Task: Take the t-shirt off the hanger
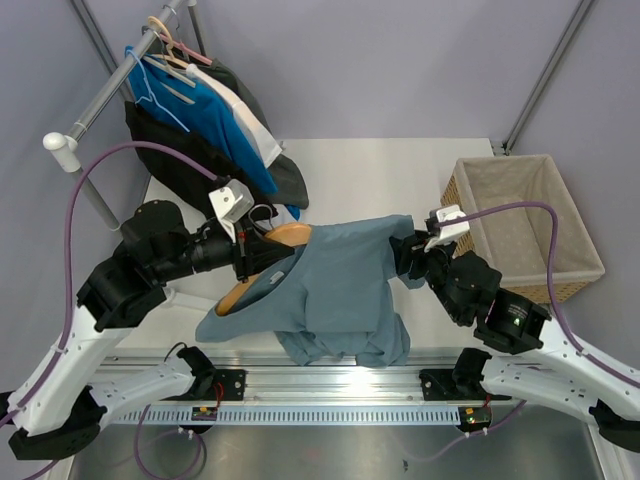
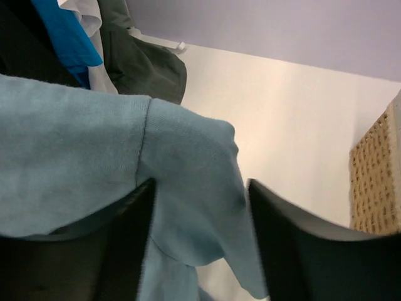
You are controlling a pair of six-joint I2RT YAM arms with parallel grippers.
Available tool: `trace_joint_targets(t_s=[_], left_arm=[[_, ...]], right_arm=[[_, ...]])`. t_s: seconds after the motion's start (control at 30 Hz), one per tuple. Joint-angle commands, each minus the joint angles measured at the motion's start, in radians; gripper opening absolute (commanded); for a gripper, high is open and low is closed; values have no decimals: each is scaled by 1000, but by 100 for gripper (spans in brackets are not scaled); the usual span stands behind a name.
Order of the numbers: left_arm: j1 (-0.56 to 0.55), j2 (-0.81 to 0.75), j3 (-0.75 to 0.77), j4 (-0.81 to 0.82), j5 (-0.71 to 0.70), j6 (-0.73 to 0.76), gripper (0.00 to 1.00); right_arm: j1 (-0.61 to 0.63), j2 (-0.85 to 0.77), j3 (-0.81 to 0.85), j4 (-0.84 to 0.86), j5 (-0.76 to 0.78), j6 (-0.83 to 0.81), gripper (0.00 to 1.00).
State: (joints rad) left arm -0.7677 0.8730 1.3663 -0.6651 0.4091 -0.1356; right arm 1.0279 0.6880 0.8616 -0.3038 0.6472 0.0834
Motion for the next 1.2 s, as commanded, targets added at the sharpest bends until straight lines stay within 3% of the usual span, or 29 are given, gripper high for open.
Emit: trace_joint_targets(t_s=[0.0,0.03,0.1,0.13,0.2,0.33,0.43,0.63,1.0,1.17], left_arm=[[1,-32,65,58,2,1,0],[1,-34,70,56,-18,-7,0],[1,-46,80,55,-44,-4,0],[1,-54,82,53,-74,-1,0],[1,-86,82,53,-82,25,0],[-1,-120,103,52,-162,37,0],[1,-127,129,53,-225,30,0],[1,-117,157,74,-291,8,0],[1,-199,125,137,-371,33,0],[1,-213,119,136,-351,30,0]], right_arm=[[1,7,27,45,54,-10,51],[-2,14,27,49,64,-4,43],[-28,21,28,61,127,12,10],[-43,22,27,72,155,25,0],[-104,28,30,91,94,26,0],[-448,141,100,77,-122,100,0],[-606,261,161,65,-257,151,0],[-712,384,175,129,-398,232,0],[-743,643,247,128,-527,251,0],[-746,683,290,129,-584,260,0]])
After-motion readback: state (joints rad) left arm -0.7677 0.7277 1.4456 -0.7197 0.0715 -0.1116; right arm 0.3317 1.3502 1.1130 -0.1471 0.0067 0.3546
